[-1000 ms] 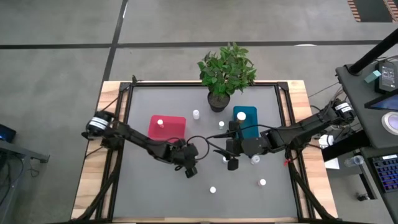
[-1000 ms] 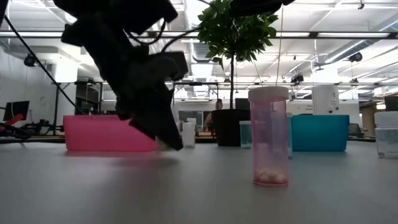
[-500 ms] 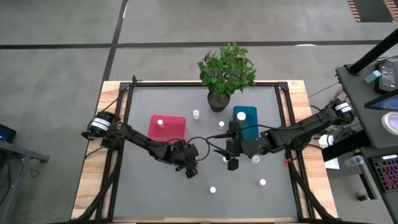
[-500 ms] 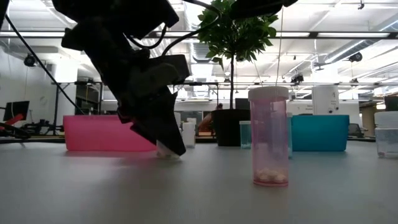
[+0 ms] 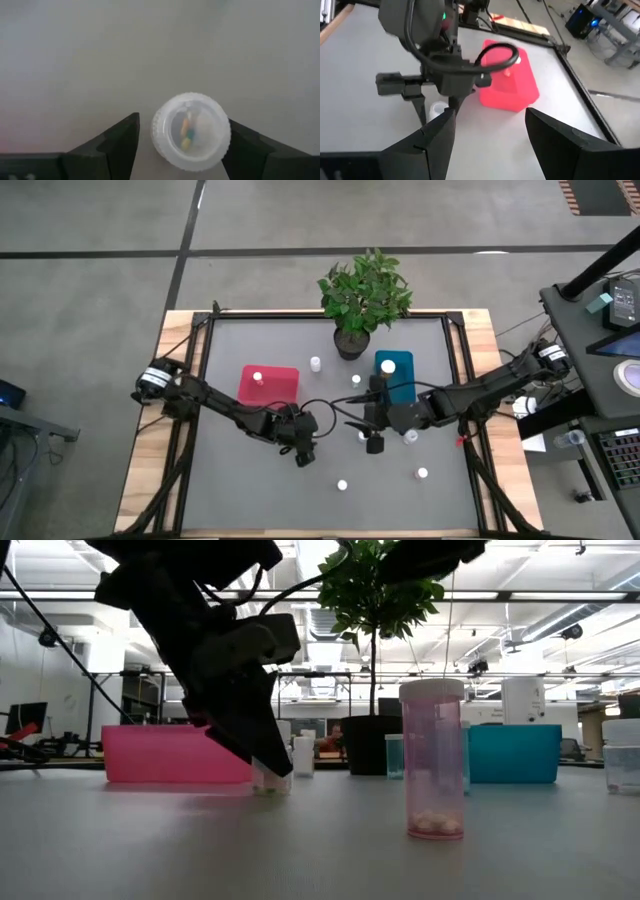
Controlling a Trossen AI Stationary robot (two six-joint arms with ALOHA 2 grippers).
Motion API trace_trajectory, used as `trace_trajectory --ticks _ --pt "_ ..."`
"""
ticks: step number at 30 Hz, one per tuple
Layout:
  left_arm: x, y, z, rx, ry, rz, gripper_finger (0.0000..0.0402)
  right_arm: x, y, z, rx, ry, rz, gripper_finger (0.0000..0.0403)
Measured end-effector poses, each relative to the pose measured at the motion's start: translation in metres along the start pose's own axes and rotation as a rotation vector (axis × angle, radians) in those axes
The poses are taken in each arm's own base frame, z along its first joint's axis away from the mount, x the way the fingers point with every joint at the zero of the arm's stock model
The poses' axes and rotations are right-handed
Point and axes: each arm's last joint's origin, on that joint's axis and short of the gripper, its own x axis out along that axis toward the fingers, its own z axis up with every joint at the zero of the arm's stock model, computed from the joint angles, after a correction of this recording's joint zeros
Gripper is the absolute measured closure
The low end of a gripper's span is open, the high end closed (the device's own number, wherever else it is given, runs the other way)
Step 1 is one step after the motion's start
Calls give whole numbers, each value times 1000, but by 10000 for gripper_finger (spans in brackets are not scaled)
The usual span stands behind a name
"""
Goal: Pick and place medicine bottles into bin by pill shape (circle, oval)
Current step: Put the large transparent pill bottle into the blue bin
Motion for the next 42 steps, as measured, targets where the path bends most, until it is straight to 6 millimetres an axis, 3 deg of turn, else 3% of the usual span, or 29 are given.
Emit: trace_trajectory --ticks 9,18,27,35,42 --pt "-11 -2 5 24 -21 -34 173 6 3 -23 95 63 -3 175" --pt "-43 2 16 72 -59 -56 173 16 4 -31 149 20 -13 175" --pt "-92 13 27 238 -202 -80 173 63 27 -27 58 85 2 175" --pt "-130 38 22 309 -376 121 173 105 46 -12 38 133 43 175" --pt "-152 55 15 331 -534 225 173 130 52 -3 163 179 22 168"
